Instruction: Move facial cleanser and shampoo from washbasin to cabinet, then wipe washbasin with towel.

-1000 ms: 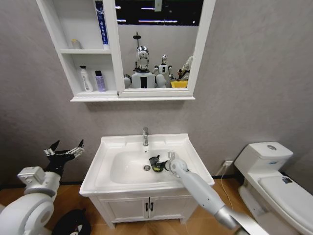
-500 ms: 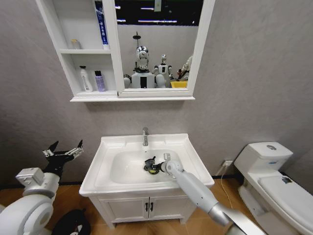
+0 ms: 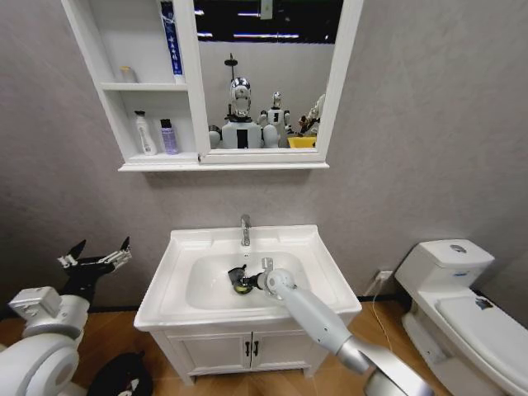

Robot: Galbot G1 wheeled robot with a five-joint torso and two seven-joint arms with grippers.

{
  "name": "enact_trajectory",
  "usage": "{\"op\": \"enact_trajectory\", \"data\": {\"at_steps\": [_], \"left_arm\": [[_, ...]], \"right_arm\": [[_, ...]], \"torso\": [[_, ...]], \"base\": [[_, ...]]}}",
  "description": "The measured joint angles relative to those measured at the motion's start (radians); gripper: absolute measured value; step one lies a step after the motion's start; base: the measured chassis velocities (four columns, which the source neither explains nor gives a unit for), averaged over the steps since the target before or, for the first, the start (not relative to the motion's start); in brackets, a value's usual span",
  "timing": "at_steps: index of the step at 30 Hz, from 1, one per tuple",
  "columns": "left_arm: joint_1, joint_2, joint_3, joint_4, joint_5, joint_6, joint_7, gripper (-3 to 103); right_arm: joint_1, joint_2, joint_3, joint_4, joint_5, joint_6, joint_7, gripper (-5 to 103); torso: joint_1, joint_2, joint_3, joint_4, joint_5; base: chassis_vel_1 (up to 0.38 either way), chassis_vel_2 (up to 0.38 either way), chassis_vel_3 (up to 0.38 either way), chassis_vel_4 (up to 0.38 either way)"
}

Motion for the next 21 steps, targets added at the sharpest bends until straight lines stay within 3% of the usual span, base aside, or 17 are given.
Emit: {"op": "enact_trajectory", "data": {"at_steps": [7, 21], "left_arm": [[0.008, -0.001, -0.005, -0.007, 0.000, -0.001, 0.001, 100], [0.008, 0.004, 0.000, -0.017, -0.001, -0.003, 0.002, 100]], "right_arm": [[-0.008, 0.009, 0.002, -0.020, -0.001, -0.001, 0.012, 3], [-0.070, -0.048, 0.052, 0.053, 0.037, -0.034, 0.103, 3]], "torso": [[0.000, 0.000, 0.000, 0.0000, 0.0001], [0.000, 0.000, 0.000, -0.0001, 0.0003]], "base": [[0.000, 0.000, 0.000, 0.000], [0.000, 0.000, 0.000, 0.000]]}}
